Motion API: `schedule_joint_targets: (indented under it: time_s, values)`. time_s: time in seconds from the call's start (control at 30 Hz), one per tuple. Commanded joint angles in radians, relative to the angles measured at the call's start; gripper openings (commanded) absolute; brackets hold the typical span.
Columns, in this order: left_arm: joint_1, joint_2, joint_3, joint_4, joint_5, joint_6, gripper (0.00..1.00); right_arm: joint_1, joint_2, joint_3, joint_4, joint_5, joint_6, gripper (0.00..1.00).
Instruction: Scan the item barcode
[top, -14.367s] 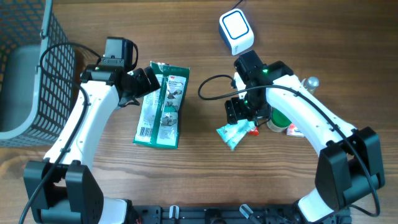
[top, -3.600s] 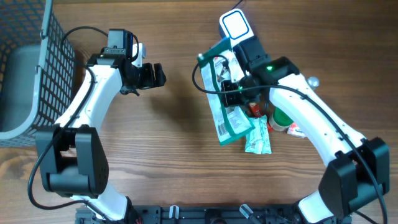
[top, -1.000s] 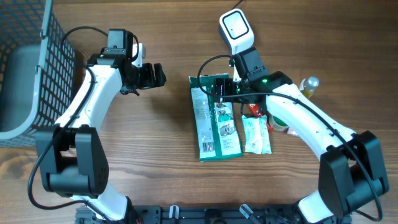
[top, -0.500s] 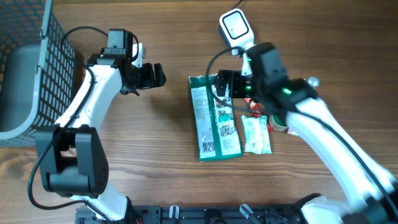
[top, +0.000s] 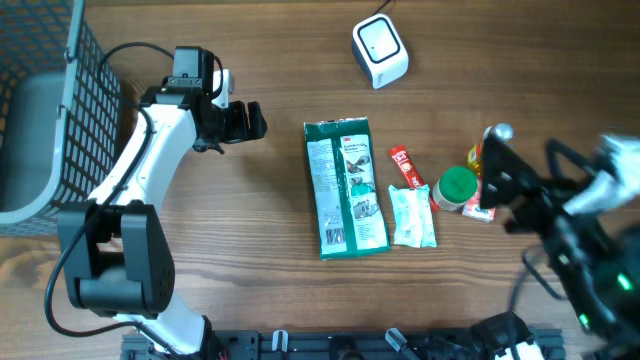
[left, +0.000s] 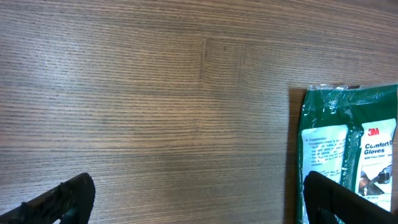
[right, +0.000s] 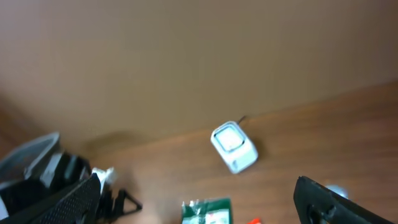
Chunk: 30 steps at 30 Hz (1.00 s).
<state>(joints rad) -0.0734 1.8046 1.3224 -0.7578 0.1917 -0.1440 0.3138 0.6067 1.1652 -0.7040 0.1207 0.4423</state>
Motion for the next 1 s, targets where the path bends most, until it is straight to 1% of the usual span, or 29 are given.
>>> schedule_joint_targets:
  time_s: [0.0,0.07,0.1,0.17,0.27,0.37,0.4,0.5,0.7,0.83,0.97]
  values:
    - [0.003,-0.004,0.006,0.002,0.001,0.002,1.0,-0.08,-0.16,-0.119,0.047,0.002,-0.084,1.0]
    - [0.003,-0.004,0.006,0.002,0.001,0.002,1.0,-0.127,-0.256,-0.208,0.116,-0.041,-0.145,1.0]
    - [0.003,-0.004,0.006,0.002,0.001,0.002,1.0,-0.159,-0.316,-0.271,0.188,-0.068,-0.185,1.0]
    - [0.003,-0.004,0.006,0.002,0.001,0.002,1.0,-0.21,-0.432,-0.418,0.436,-0.109,-0.277,1.0]
    - [0.003,-0.004,0.006,0.002,0.001,0.002,1.0,-0.235,-0.538,-0.623,0.879,-0.152,-0.391,1.0]
    - [0.003,-0.004,0.006,0.002,0.001,0.002,1.0,-0.235,-0.605,-0.782,1.162,-0.178,-0.416,0.99]
    - [0.003,-0.004,0.006,0.002,0.001,0.002,1.0,-0.235,-0.602,-0.813,1.206,-0.183,-0.417,0.99]
    - [0.003,-0.004,0.006,0.002,0.001,0.002,1.0,-0.237,-0.603,-0.88,1.204,-0.19,-0.414,0.99]
    - [0.003,-0.004,0.006,0.002,0.001,0.002,1.0,-0.237,-0.603,-1.072,1.125,-0.19,-0.414,1.0]
    - [0.003,-0.004,0.006,0.003,0.001,0.002,1.0,-0.237,-0.603,-1.162,1.098,-0.19,-0.415,1.0]
    - [0.003,-0.004,0.006,0.002,0.001,0.002,1.0,-0.237,-0.603,-1.16,0.885,-0.189,-0.417,1.0]
